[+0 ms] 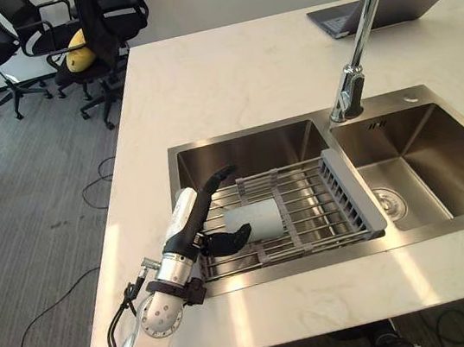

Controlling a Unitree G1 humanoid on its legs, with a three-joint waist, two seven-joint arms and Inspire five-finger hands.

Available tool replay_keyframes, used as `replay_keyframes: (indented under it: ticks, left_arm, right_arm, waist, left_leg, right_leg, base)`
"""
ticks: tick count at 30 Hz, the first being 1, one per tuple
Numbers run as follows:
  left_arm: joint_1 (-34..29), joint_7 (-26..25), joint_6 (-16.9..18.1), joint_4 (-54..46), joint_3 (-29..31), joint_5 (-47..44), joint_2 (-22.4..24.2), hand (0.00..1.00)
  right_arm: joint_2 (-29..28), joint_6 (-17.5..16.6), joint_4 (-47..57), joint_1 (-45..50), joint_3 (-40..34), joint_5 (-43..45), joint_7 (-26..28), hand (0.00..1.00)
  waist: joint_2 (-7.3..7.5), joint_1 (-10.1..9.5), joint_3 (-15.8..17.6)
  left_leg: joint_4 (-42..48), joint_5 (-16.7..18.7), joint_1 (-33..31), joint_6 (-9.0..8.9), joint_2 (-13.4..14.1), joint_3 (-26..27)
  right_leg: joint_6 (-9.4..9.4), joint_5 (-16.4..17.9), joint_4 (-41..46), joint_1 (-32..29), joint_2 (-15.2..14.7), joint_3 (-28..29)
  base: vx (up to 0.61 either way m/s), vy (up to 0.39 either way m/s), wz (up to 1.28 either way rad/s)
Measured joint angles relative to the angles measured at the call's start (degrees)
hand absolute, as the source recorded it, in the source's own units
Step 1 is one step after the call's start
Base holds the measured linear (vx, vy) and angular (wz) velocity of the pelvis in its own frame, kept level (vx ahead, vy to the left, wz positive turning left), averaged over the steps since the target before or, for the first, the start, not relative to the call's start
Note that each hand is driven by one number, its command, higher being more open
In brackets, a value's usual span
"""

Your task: Walk over to the sink, pick up the cup, carry it to the dishwasher, place the cup inside the dishwasher, then close the dishwasher door

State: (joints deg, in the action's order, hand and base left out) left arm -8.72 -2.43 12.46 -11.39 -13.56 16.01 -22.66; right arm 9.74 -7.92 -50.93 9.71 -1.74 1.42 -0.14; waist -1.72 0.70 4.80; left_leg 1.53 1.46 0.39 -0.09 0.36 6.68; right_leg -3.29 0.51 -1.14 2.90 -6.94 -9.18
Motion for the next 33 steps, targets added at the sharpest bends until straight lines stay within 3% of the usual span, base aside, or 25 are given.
replay_keyframes:
  ticks: [12, 33]
  left_arm:
    - [-2.45, 1.17, 0.12, -0.18, -0.54, 2.12, -0.93, 0.90]
    - [-0.94, -1.19, -2.04, 0.39, -2.76, 18.07, 3.13, 0.90]
  right_arm:
    - [-0.09, 0.00, -0.01, -0.11, 2.12, -1.02, 0.01, 0.90]
    - [-1.04, 0.12, -0.01, 0.02, 1.96, -1.01, -0.22, 0.90]
  waist:
    - [0.83, -0.67, -0.52]
    - [0.94, 0.13, -0.58]
  left_leg:
    - [-2.41, -1.61, 0.50, -0.07, -0.27, -1.28]
    - [-3.42, -1.90, 1.14, -0.06, -0.39, -1.15]
  right_leg:
    - [-0.04, -0.11, -0.17, 0.00, 0.03, -0.77]
    - [-0.06, -0.13, -0.75, 0.18, 0.07, -0.47]
  base:
    - [-0.03, -0.003, 0.05]
    - [0.00, 0.000, 0.00]
